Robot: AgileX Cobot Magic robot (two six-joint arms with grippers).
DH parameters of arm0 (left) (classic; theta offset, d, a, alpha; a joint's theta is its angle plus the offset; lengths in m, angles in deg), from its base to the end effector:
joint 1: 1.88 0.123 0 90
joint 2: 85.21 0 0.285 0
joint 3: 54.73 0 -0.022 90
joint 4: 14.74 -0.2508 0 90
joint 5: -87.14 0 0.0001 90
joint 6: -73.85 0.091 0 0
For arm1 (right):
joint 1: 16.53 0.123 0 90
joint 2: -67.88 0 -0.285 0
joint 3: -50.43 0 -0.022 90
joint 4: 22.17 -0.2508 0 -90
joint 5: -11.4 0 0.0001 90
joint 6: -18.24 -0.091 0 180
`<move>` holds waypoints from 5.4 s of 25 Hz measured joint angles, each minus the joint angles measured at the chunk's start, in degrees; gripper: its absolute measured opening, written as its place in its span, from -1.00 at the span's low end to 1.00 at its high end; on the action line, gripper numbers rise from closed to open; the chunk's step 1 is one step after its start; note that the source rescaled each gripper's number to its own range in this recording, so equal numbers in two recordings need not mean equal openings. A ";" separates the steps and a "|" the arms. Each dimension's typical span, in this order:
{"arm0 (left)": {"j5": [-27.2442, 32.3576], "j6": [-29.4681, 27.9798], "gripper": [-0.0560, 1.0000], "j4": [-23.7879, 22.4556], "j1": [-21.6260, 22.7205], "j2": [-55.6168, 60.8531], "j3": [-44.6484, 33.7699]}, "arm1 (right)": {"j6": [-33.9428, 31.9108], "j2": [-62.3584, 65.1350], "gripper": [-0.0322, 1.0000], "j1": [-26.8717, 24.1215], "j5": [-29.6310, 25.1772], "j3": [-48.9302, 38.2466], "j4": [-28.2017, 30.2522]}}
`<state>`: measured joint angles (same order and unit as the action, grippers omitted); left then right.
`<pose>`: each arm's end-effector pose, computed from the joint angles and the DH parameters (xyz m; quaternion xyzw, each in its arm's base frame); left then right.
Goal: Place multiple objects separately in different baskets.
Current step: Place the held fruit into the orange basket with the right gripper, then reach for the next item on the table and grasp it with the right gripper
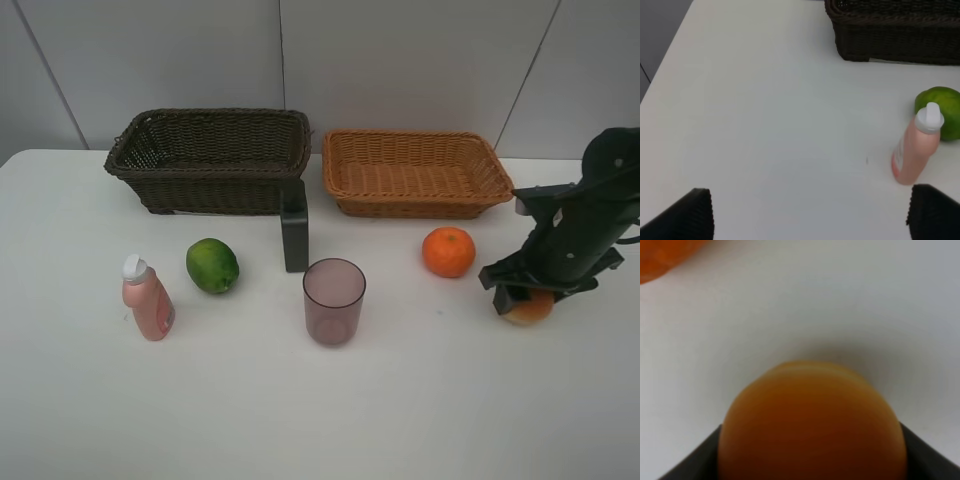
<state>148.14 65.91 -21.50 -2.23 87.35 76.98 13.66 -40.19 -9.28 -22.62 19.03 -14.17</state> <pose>-0.0068 0.0094 0.2787 -0.0590 0.8479 0.0209 0.5265 0.2774 0.0281 0.1275 -0.0787 0.9944 -0.0362 0.0607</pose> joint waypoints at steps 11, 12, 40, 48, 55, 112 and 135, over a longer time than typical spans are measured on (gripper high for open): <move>0.00 0.00 1.00 0.00 0.05 0.00 0.00 | 0.00 3.62 -0.17 0.00 -8.37 5.80 -0.05; 0.00 0.00 1.00 0.00 0.05 0.00 0.00 | 0.00 3.62 -0.17 0.00 -9.15 7.13 -0.05; 0.00 0.00 1.00 0.00 0.05 0.00 0.00 | 0.05 -12.17 -0.17 4.00 -14.95 44.28 0.99; 0.00 0.00 1.00 0.00 0.05 0.00 0.00 | 0.05 -16.71 -0.17 4.00 -7.52 44.55 1.82; 0.00 0.00 1.00 0.00 0.05 0.00 0.00 | 4.16 -19.72 -0.17 4.00 -1.97 44.55 4.00; 0.00 0.00 1.00 0.00 0.05 0.00 0.00 | 7.35 -7.69 1.00 4.00 -14.45 44.16 0.07; 0.00 0.00 1.00 0.00 0.05 0.00 0.00 | 2.65 7.08 1.00 4.00 -10.56 16.38 -6.02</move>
<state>148.14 65.91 -21.50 -2.19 87.35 76.98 16.31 -33.11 -5.28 -33.18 35.41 -20.19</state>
